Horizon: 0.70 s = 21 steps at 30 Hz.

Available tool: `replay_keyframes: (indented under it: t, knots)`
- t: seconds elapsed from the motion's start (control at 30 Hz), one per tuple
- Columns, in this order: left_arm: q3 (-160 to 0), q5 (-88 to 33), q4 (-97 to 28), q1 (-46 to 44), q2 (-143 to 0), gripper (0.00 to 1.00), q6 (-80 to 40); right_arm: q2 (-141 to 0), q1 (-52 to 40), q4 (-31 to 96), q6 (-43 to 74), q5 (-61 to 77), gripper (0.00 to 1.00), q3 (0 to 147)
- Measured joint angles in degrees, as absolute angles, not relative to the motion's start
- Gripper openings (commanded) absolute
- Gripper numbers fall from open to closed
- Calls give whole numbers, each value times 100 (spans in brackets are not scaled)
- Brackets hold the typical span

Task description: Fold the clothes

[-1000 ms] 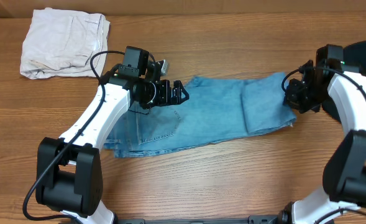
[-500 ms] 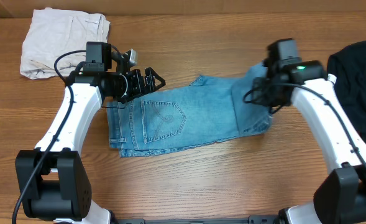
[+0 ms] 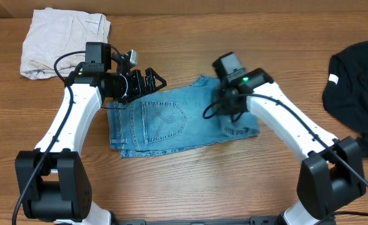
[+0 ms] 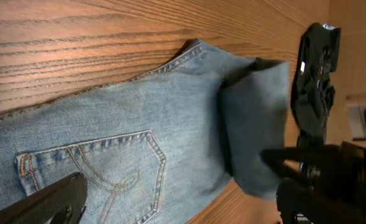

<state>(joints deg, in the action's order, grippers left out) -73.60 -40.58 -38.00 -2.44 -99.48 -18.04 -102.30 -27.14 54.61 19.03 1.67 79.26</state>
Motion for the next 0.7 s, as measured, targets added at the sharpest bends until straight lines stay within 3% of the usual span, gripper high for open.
replay_keyframes:
  t: [0.07, 0.13, 0.2, 0.23, 0.4, 0.47, 0.5, 0.7]
  knots:
    - [-7360, -4060, -3828, -193, -9948, 100, -1804, -10241, -2797, 5205, 1988, 644, 66, 7915]
    - [-7360, -4064, -3876, -134, -9948, 100, -1804, -10245, -2829, 5140, 2053, 961, 68, 7915]
    - [-7360, -4073, -3927, -30, -9948, 100, -1804, -10245, -2873, 5159, 2071, 1291, 48, 7915]
    - [-7360, -4075, -3946, 12, -9948, 100, -1804, -10248, -2888, 5168, 2088, 1339, 44, 7915]
    - [-7360, -4073, -4069, 27, -9948, 100, -1796, -10250, -2515, 5494, 2121, 1544, 42, 8060]
    - [-7360, -4051, -4073, 27, -9948, 100, -1796, -10250, -2169, 5450, 2128, 1649, 15, 8235]
    - [-7360, -4047, -4073, 27, -9948, 100, -1796, -10248, -2008, 5391, 2130, 1723, 6, 8263]
    - [-7360, -4025, -4071, 27, -9948, 100, -1796, -10331, -1413, 4939, 1876, 2451, 4, 8283]
